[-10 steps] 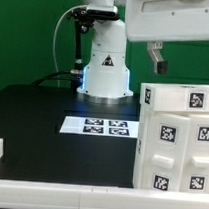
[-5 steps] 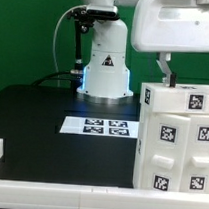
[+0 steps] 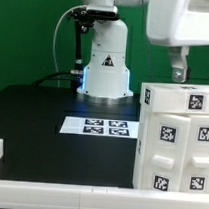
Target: Assemble cabinet
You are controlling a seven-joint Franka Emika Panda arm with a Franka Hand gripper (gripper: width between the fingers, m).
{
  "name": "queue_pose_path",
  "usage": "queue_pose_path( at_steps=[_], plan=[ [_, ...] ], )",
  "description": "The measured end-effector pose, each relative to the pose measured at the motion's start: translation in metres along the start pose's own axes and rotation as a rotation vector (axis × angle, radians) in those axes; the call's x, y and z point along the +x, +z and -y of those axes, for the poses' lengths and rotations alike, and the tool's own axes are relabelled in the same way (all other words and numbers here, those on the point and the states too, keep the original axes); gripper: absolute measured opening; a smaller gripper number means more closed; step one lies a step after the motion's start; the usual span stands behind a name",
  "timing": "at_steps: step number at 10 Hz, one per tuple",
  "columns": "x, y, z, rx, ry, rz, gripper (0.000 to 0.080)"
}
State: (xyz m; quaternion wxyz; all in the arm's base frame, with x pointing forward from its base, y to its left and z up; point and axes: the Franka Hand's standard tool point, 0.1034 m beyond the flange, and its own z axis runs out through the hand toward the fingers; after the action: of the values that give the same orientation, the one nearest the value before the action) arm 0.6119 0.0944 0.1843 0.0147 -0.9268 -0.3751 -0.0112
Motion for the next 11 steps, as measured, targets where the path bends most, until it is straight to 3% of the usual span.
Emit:
queue_pose_path(
  at_steps=[1,4,7,11],
  plan=[
    [-0.006,-0.005,-0.008,-0.018,-0.07,-0.024,0.0796],
    [-0.011,-0.001,-0.012,-0.032,-0.265,-0.002,0.0796],
    [-0.001,0.009,-0.008,-0.054,-0.634,0.03,0.0796],
    [-0.01,0.032,-0.011,-0.034,-0.655,0.053,0.0796]
  ],
)
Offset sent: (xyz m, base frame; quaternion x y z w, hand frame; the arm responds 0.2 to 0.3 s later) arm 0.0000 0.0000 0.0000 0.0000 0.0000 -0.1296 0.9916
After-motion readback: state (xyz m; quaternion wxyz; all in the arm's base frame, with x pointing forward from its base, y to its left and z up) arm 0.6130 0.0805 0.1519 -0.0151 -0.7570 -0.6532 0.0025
